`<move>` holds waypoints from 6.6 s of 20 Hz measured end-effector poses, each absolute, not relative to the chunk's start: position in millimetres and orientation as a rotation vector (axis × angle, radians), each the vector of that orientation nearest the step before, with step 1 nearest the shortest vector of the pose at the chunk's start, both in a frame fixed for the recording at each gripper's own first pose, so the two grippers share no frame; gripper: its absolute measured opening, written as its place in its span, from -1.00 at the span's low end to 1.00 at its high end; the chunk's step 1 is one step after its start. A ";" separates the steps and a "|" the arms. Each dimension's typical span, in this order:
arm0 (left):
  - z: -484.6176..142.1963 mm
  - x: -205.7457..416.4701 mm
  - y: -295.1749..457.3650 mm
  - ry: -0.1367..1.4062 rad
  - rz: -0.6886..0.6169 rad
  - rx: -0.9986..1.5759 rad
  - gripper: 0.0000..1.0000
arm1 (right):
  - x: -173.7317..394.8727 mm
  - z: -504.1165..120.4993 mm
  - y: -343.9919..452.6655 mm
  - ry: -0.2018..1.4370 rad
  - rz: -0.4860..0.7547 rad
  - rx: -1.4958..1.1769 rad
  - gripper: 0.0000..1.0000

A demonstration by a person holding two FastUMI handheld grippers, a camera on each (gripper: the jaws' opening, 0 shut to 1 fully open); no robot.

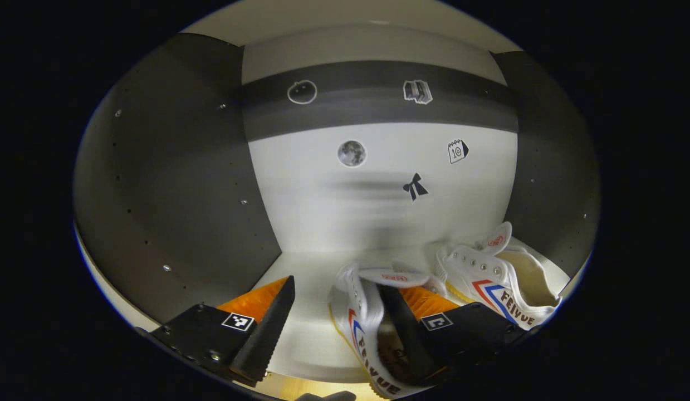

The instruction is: Grab one shoe with the right hand and put it into the shoe cabinet, grab the other shoe with the left hand and put it into the shoe cabinet; then close the right door with the right hand and the left door with the left hand.

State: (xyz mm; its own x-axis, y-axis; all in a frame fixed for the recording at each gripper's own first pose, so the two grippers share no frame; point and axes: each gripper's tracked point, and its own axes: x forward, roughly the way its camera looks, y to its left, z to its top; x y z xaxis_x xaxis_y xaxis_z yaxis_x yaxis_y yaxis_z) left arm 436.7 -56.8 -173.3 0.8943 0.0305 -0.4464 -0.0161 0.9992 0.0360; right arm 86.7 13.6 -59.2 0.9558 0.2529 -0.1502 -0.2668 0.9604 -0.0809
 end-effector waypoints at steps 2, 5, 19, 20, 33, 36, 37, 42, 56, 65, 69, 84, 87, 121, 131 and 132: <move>-165.4 427.6 -55.9 0.450 0.026 0.006 0.88 | 86.4 -57.0 15.2 0.134 0.262 -0.099 1.00; -145.7 412.4 -54.8 0.397 0.015 -0.020 0.92 | 85.5 -53.4 18.9 0.123 0.260 -0.101 1.00; -42.1 220.6 -54.3 0.092 -0.046 -0.003 1.00 | 62.0 -27.6 8.0 0.057 0.136 -0.069 1.00; -40.3 205.9 -53.5 0.082 -0.050 -0.002 0.91 | 58.3 -25.4 7.6 0.052 0.129 -0.068 1.00; -67.5 20.2 -26.6 0.076 -0.025 -0.010 0.91 | -0.8 -37.8 -20.3 0.066 -0.022 -0.034 1.00; -70.5 -3.6 -33.5 0.060 -0.038 0.007 0.91 | -8.1 -47.1 -33.7 0.094 -0.055 -0.018 1.00; -72.9 -7.4 -36.2 0.066 -0.045 0.010 0.90 | -9.0 -46.5 -39.8 0.095 -0.065 -0.014 1.00; -67.5 -7.3 -51.9 0.060 -0.053 -0.005 0.91 | 0.7 -27.5 -99.6 0.059 -0.147 -0.011 1.00; -59.2 2.9 -95.5 0.072 0.046 0.003 0.93 | 97.5 9.9 -191.3 0.042 -0.113 -0.028 0.98; -65.2 5.6 -93.4 0.087 0.044 -0.010 1.00 | 99.1 6.1 -152.3 0.077 -0.019 -0.008 0.88; -66.8 1.8 -78.7 0.092 0.045 -0.010 1.00 | 100.3 5.7 -121.1 0.079 0.005 -0.011 0.89; -72.7 -25.0 -7.2 0.109 0.115 -0.001 1.00 | 122.4 9.8 17.0 0.040 0.177 -0.013 0.99; -73.6 -25.7 1.2 0.107 0.114 -0.003 1.00 | 112.7 9.8 23.1 0.036 0.175 -0.028 0.99; -53.2 99.1 192.5 0.053 0.324 0.002 0.79 | 18.8 -57.7 16.0 0.198 0.068 0.016 0.99; -46.2 114.8 76.4 0.023 0.128 -0.034 0.79 | 13.7 -54.9 -5.1 0.194 0.056 0.006 0.99; -46.9 119.7 62.3 0.029 0.107 -0.041 0.79 | 14.1 -54.7 -8.9 0.193 0.051 0.005 0.93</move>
State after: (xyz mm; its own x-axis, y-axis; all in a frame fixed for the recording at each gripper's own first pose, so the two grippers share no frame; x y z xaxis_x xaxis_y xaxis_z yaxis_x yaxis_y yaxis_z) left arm 119.7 62.3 -46.9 0.9939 0.1059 -0.0315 -0.1071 0.9935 -0.0396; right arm 14.1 -8.9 -54.7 0.9802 0.0507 -0.1915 -0.0497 0.9987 0.0101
